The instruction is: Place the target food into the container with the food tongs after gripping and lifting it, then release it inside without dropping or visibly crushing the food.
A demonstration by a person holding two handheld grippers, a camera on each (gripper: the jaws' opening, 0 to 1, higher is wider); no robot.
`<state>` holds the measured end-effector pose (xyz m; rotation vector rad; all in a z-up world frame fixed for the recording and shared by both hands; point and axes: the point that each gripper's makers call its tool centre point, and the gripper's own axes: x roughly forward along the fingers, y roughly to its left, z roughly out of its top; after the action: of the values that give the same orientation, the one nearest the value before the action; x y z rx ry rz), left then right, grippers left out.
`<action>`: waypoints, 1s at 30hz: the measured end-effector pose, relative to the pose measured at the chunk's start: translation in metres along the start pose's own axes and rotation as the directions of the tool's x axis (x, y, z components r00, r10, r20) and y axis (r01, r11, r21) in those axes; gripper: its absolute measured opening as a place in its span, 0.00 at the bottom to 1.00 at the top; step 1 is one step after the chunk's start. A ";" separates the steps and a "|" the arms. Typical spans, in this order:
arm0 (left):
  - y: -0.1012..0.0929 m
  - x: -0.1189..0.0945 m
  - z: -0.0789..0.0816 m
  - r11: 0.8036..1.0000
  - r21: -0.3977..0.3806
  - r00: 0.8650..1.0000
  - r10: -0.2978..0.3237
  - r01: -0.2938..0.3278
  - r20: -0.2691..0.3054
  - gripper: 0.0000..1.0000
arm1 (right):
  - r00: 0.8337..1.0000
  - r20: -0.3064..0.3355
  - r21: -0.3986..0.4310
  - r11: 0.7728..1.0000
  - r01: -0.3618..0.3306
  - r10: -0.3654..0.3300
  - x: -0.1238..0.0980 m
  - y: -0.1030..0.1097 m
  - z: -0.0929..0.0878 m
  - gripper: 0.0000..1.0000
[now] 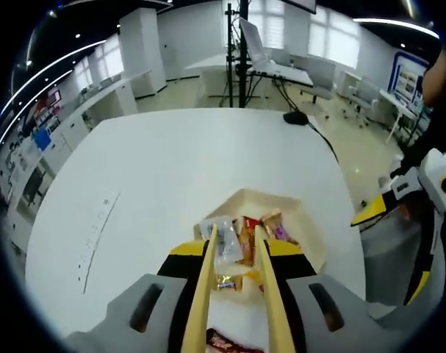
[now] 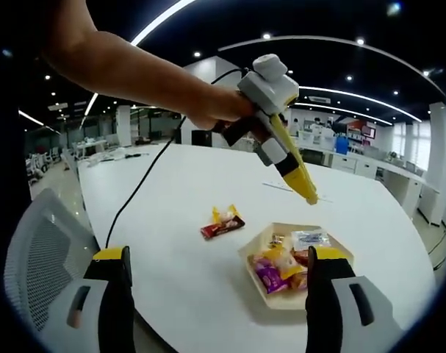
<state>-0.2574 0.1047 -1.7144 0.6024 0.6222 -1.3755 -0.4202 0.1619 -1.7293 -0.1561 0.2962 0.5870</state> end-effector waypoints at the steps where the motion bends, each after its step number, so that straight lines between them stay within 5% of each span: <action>1: 0.002 -0.003 -0.001 1.000 0.000 1.000 0.008 -0.008 0.004 0.25 | 1.000 -0.002 0.000 1.000 -0.002 0.002 0.000 0.000 0.000 0.98; 15: 0.011 -0.063 -0.018 0.996 -0.050 0.991 0.076 -0.070 0.111 0.25 | 1.000 -0.003 -0.032 0.999 0.012 -0.012 0.001 -0.003 -0.001 1.00; 20: 0.012 -0.093 -0.040 0.992 -0.085 0.982 0.106 -0.093 0.159 0.26 | 0.999 0.008 -0.083 0.996 -0.036 0.037 0.005 0.008 0.000 1.00; 30: 0.012 -0.169 -0.104 0.965 -0.185 0.956 0.222 -0.187 0.191 0.26 | 1.000 0.019 -0.085 0.996 0.026 -0.025 0.002 -0.007 0.001 1.00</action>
<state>-0.2660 0.2968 -1.6664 0.3704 0.4828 -1.1604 -0.4148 0.1576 -1.7290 -0.2370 0.2519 0.5758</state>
